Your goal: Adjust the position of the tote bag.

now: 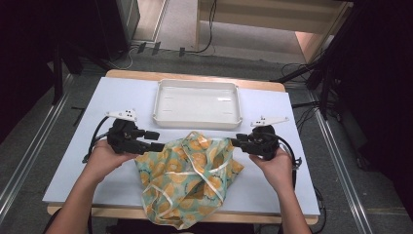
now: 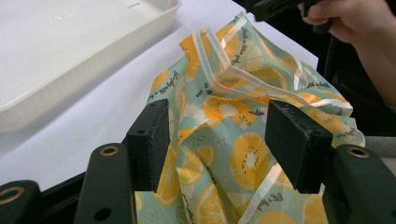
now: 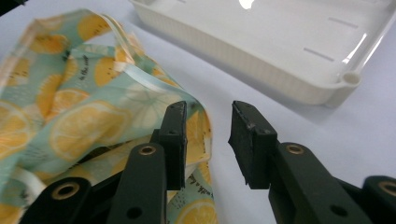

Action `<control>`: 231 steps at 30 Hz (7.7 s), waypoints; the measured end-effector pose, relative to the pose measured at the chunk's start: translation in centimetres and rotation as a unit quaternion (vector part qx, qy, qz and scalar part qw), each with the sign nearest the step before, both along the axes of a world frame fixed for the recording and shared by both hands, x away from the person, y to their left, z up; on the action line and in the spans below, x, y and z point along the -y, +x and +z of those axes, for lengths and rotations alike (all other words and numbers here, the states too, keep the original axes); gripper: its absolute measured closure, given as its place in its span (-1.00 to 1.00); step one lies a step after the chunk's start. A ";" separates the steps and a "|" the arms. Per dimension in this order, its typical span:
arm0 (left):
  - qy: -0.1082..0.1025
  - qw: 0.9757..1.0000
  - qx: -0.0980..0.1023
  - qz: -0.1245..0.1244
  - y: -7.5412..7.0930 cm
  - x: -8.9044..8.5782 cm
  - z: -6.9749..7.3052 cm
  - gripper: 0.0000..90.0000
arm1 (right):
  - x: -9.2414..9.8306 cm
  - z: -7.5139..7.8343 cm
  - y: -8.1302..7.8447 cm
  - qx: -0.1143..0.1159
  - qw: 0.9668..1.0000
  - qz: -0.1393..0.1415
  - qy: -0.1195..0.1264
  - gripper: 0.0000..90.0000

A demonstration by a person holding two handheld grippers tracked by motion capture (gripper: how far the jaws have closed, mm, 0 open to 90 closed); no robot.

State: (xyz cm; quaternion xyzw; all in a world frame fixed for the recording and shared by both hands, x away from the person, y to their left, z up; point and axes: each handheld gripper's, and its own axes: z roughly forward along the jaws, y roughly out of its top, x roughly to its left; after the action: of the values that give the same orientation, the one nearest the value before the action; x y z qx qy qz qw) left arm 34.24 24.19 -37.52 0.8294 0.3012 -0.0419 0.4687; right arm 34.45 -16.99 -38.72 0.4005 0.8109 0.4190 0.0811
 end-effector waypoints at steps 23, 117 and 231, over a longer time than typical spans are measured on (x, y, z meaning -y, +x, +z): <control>-0.001 1.000 -0.002 0.008 -0.4 -0.5 0.0 -0.09 | -6.8 1.6 -2.0 0.007 0.996 0.084 0.000 0.42; 0.009 0.999 0.006 -0.031 -0.3 2.2 0.2 -0.09 | 1.7 -0.2 -2.3 0.025 0.999 -0.024 0.025 0.95; 0.048 0.997 -0.034 -0.046 -2.4 4.1 -2.8 0.06 | -10.0 -2.3 1.0 0.013 0.993 0.119 -0.003 1.00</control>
State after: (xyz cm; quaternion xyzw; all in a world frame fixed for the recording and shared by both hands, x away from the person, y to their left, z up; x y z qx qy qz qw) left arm 31.86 20.12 -40.27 0.8620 0.2803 -0.0772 0.4153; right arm 35.44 -6.98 -41.03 0.2960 0.8526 0.4286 0.0421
